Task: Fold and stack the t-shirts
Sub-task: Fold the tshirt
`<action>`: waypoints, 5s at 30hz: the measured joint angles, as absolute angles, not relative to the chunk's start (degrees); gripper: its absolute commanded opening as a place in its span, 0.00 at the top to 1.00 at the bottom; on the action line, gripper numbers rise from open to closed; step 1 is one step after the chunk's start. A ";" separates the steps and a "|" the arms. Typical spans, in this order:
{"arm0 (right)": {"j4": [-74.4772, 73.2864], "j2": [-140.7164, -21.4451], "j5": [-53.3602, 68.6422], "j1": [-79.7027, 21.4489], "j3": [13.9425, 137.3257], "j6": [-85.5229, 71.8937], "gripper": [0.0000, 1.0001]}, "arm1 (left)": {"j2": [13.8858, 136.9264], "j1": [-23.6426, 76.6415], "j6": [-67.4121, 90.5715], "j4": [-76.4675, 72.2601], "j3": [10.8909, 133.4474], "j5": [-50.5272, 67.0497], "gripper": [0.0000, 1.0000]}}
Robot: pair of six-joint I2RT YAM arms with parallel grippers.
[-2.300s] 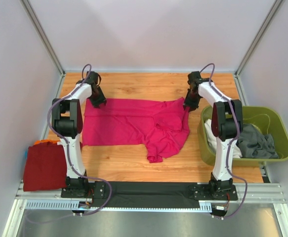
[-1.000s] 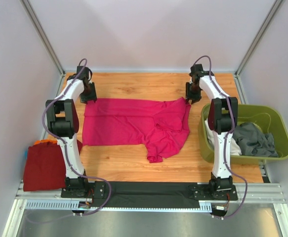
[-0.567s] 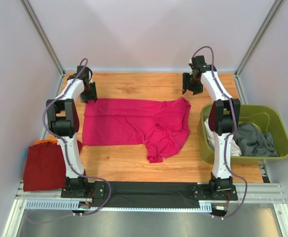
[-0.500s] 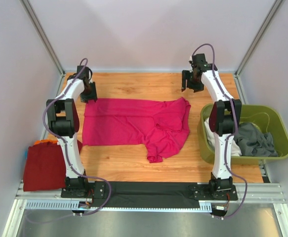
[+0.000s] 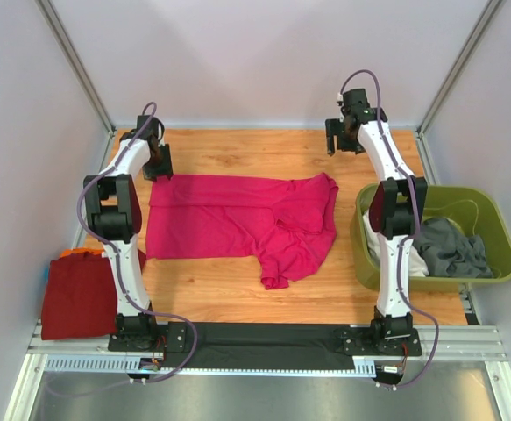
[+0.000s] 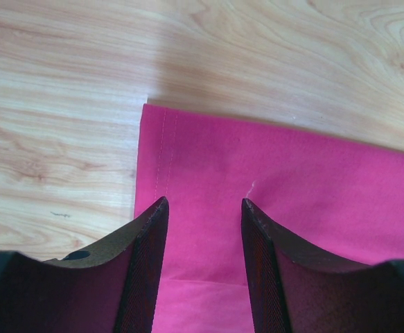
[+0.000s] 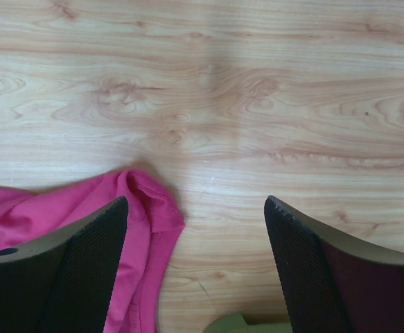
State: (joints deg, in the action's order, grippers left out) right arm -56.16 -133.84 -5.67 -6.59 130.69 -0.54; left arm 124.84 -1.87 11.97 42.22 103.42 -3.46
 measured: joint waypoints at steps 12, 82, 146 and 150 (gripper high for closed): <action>-58.78 -123.79 -7.22 -4.29 129.29 -0.16 0.17 | 126.78 -1.87 12.01 42.17 105.71 -2.81 0.46; -46.41 -129.23 -1.87 -5.93 104.25 -7.27 1.00 | 127.13 -2.07 14.24 43.48 101.89 -3.14 0.57; -53.06 -126.28 1.67 -6.31 122.43 -11.07 0.43 | 119.90 -2.74 14.48 47.35 111.98 0.78 0.46; -52.99 -125.80 4.78 -7.25 121.12 -12.67 0.41 | 117.69 -1.85 15.75 46.63 111.33 2.74 0.46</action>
